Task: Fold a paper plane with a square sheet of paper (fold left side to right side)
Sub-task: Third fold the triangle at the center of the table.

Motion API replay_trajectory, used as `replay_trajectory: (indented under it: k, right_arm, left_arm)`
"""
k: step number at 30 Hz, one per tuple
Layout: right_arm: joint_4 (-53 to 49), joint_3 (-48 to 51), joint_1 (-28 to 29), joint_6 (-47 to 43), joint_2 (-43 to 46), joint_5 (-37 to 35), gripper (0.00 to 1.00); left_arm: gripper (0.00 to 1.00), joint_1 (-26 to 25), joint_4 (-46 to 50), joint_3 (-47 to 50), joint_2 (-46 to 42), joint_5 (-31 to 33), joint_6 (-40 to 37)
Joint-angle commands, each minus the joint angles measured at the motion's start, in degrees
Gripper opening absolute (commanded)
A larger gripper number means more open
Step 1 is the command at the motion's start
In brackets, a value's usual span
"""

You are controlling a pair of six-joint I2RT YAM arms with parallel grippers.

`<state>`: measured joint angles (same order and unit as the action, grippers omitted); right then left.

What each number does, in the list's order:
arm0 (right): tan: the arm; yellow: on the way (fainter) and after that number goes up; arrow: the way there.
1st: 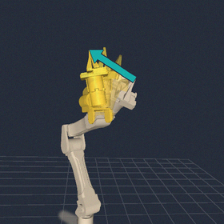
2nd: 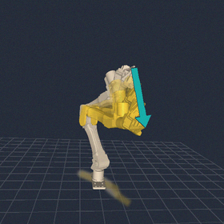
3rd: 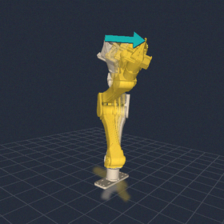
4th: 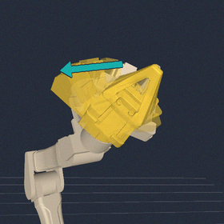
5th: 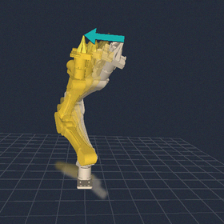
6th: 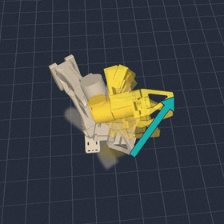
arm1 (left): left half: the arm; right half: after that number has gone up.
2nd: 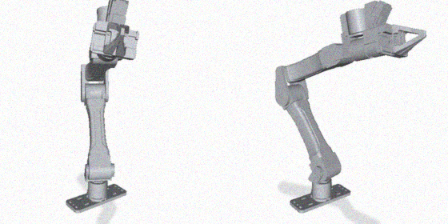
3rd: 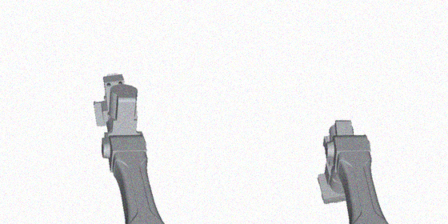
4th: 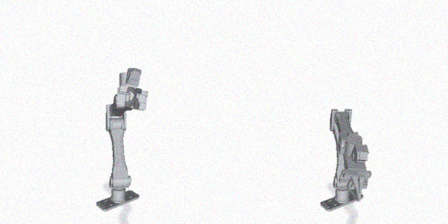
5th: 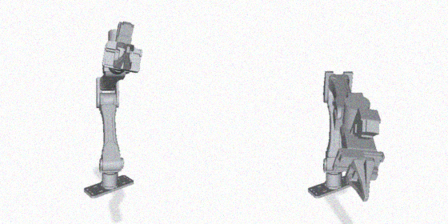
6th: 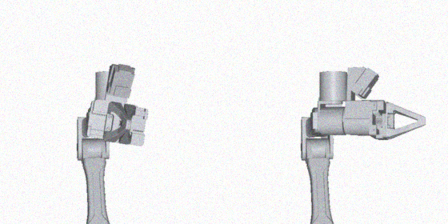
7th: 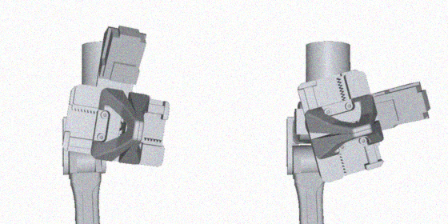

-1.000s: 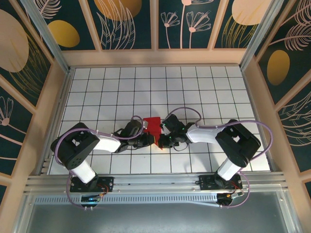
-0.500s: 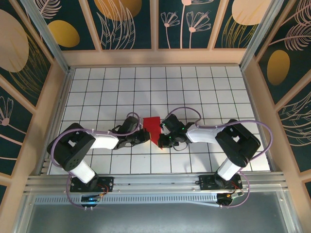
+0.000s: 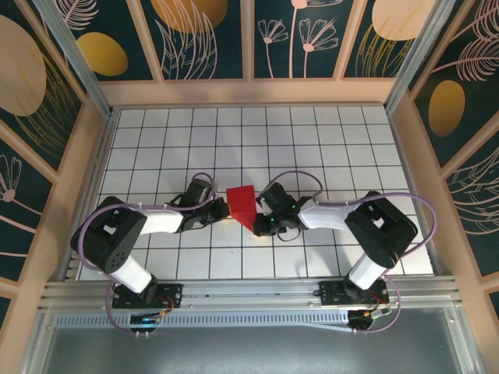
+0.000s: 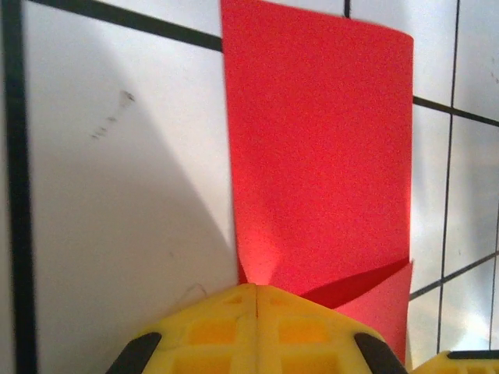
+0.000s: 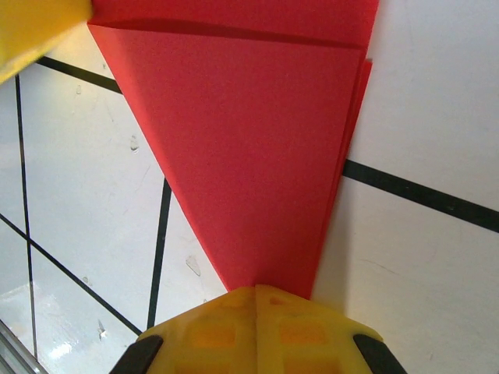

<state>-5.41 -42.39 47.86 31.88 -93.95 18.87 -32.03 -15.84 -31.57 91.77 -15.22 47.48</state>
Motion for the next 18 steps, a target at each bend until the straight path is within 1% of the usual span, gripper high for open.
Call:
replay_trajectory:
  k: [1,5,8,10,14,18]
  right_arm:
    - [-8.4,2.3,-0.1,-0.5,-3.3,-6.1,0.00]
    - [-8.3,2.3,-0.1,-0.5,-3.2,-6.1,0.00]
    - [-8.2,2.2,-0.2,-0.5,-3.0,-6.2,0.00]
    - [-8.1,2.2,-0.2,-0.5,-3.0,-6.2,0.00]
    - [-7.9,2.4,-0.1,-0.2,-3.1,-6.1,0.00]
    - [-8.0,2.4,-0.2,-0.2,-3.1,-6.0,0.00]
  left_arm:
    - [0.00,1.6,5.7,-0.7,-2.3,6.0,-3.4]
    - [0.00,1.5,7.6,-0.6,-6.5,5.8,-6.3]
    - [0.00,0.9,4.8,1.2,-9.4,2.1,-6.5]
    - [0.00,-1.0,2.8,1.8,-10.2,0.5,-5.9]
    - [0.00,-6.5,-2.1,1.3,-8.6,-2.1,-3.3]
    - [0.00,-8.4,-6.8,0.6,-4.9,-3.0,-0.4]
